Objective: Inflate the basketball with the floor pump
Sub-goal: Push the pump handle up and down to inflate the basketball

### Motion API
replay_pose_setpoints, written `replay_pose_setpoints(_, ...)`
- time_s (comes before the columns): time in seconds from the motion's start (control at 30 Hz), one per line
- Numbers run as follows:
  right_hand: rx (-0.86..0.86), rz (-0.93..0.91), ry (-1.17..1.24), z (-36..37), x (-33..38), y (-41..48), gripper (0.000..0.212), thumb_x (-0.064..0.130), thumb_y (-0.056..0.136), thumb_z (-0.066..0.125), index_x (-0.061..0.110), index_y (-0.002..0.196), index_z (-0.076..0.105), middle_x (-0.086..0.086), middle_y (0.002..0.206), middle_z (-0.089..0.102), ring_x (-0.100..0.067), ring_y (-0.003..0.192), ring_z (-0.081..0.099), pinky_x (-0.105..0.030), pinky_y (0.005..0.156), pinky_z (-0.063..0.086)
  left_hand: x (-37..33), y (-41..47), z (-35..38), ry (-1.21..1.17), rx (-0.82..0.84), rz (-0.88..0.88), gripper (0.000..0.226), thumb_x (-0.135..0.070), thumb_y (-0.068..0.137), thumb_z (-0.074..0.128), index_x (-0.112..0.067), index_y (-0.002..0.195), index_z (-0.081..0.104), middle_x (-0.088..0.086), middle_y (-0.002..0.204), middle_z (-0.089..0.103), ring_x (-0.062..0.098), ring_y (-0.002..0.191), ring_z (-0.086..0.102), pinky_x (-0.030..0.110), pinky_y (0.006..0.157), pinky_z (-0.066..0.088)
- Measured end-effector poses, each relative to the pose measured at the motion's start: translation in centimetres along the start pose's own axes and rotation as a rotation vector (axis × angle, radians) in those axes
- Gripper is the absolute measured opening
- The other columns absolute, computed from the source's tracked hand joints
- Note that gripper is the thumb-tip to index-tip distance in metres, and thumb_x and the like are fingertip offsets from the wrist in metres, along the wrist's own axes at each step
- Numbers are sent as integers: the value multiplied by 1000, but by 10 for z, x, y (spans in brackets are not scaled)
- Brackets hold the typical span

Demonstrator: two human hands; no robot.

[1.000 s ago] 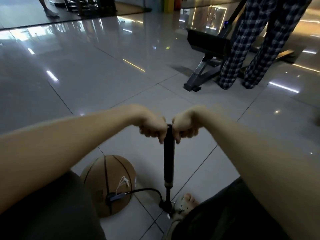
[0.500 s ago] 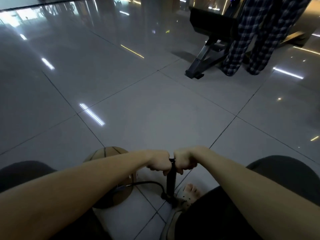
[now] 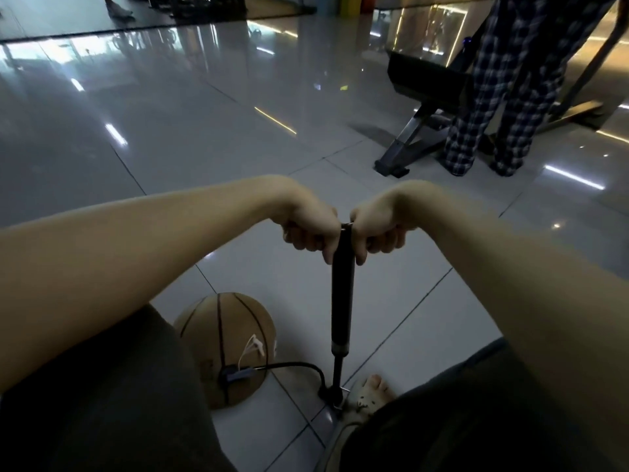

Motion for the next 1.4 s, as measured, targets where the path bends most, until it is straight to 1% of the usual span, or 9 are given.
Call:
replay_pose_setpoints(0.13,-2,19,10,27,-31,51,33,-3,81,60,16,61,42,-1,52,27,-15,46,18,-27,52,12,12,54,31,-6,19,-24,28,-6,82,69,-16,63,50,1,56,33,19,49,25,31,53,19)
replay_pose_setpoints(0.27,-17,3,6,63,-55,102,16,-1,79,63,8,69,56,-3,53,37,-18,46,29,-26,47,24,28,98,70,16,15,-30,17,-7,79,69,-10,69,56,4,55,41,21,46,31,28,50,27)
replay_pose_setpoints(0.43,-23,4,-97,117,-66,131,18,7,77,71,9,63,62,-10,58,52,-24,50,45,-28,52,39,39,115,125,70,-2,-13,18,-12,79,69,-10,63,61,5,53,49,23,45,39,29,51,35)
replay_pose_setpoints(0.57,-40,37,-142,136,-68,114,14,8,78,65,9,65,62,-10,59,53,-24,48,43,-27,48,37,31,101,142,92,-22,12,16,-12,81,67,-12,65,64,6,59,52,25,50,43,32,56,39)
replay_pose_setpoints(0.73,45,71,-191,129,-40,77,9,7,89,67,3,82,63,-10,58,43,-22,48,34,-31,48,30,28,63,135,146,-2,-59,25,-16,88,68,-12,67,55,6,60,47,22,48,39,29,50,33)
replay_pose_setpoints(0.83,51,52,-175,93,-12,42,8,7,92,63,5,89,56,-6,58,36,-18,48,29,-30,48,25,25,29,96,115,32,-62,29,-18,90,70,-14,67,51,4,58,43,20,46,36,27,50,30)
replay_pose_setpoints(1.0,-37,-8,-40,14,10,-6,17,3,86,65,12,75,54,-1,56,31,-15,47,22,-28,50,17,5,-14,12,11,-50,18,24,-15,90,69,-16,71,54,-2,56,37,17,49,30,31,53,23)
replay_pose_setpoints(1.27,-38,47,-54,62,-50,92,20,-1,82,62,10,70,50,-5,56,37,-18,46,30,-25,48,26,24,92,67,38,53,-41,28,-8,83,68,-14,64,47,3,55,39,20,47,30,28,52,25)
replay_pose_setpoints(1.4,-25,23,-72,93,-64,126,17,1,80,64,7,65,56,-7,52,44,-20,42,36,-26,46,32,38,124,102,68,53,-50,24,-10,82,69,-10,64,53,5,56,45,22,47,36,28,50,30)
Point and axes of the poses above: each hand's wrist, its own y-axis towards the middle knuckle, its own z-axis out of the palm, x = y × z, the point moved 5 cm from there along y, towards the middle knuckle
